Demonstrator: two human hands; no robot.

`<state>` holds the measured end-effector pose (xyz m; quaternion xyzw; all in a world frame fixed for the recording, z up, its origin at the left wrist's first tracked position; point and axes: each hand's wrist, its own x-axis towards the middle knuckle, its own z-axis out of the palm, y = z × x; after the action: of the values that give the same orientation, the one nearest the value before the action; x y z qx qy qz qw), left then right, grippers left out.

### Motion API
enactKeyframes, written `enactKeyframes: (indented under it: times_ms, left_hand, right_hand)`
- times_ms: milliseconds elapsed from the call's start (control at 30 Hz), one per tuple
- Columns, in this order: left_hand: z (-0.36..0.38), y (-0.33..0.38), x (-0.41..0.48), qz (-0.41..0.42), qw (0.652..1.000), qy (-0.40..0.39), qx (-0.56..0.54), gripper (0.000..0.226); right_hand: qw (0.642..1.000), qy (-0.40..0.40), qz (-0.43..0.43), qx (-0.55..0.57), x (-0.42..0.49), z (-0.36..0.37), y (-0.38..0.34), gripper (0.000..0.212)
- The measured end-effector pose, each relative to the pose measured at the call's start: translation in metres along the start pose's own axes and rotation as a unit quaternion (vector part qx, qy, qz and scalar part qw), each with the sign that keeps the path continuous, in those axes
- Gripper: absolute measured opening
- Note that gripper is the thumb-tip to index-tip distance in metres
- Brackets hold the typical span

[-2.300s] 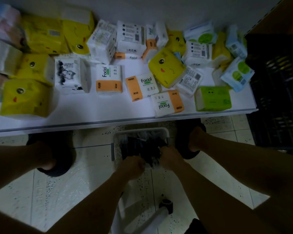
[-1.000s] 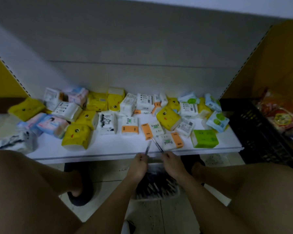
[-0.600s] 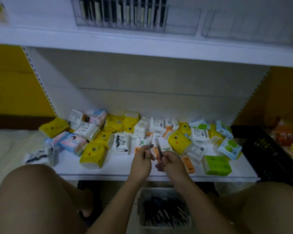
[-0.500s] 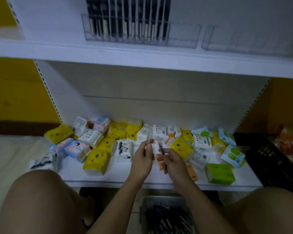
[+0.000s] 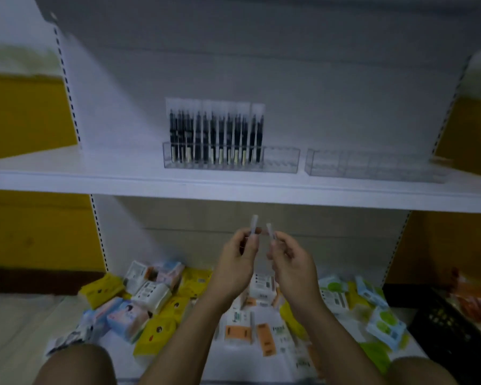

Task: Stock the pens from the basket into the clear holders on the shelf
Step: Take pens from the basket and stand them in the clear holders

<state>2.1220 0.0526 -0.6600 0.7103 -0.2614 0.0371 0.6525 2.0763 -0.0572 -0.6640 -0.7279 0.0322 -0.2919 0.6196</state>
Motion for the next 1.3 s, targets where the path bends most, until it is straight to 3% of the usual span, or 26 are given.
enactKeyframes:
  times_ms: [233, 500, 567, 733, 967, 1300]
  left_hand:
    - [-0.01, 0.072, 0.027, 0.063, 0.997, 0.029, 0.012, 0.017]
    - [-0.028, 0.129, 0.073, 0.051, 0.999, -0.014, -0.009, 0.019]
    - [-0.03, 0.141, 0.083, 0.062, 0.998, -0.03, -0.009, 0.026]
    - [-0.039, 0.166, 0.116, 0.111, 0.993, -0.045, 0.004, 0.058]
    - [-0.046, 0.179, 0.18, 0.19, 0.969, 0.014, 0.16, 0.04]
    - [-0.044, 0.179, 0.236, 0.219, 0.957, 0.085, 0.168, 0.024]
  right_hand:
    - [0.997, 0.014, -0.057, 0.041, 0.026, -0.005, -0.06, 0.015]
    - [0.989, 0.012, -0.14, -0.044, 0.073, -0.019, -0.112, 0.011]
    - [0.987, 0.011, -0.155, -0.042, 0.088, -0.022, -0.122, 0.009]
    - [0.98, 0.008, -0.191, -0.053, 0.129, -0.026, -0.142, 0.038]
    - [0.97, 0.002, -0.228, -0.081, 0.186, -0.02, -0.153, 0.026]
    - [0.964, 0.058, -0.255, -0.042, 0.249, -0.004, -0.152, 0.026]
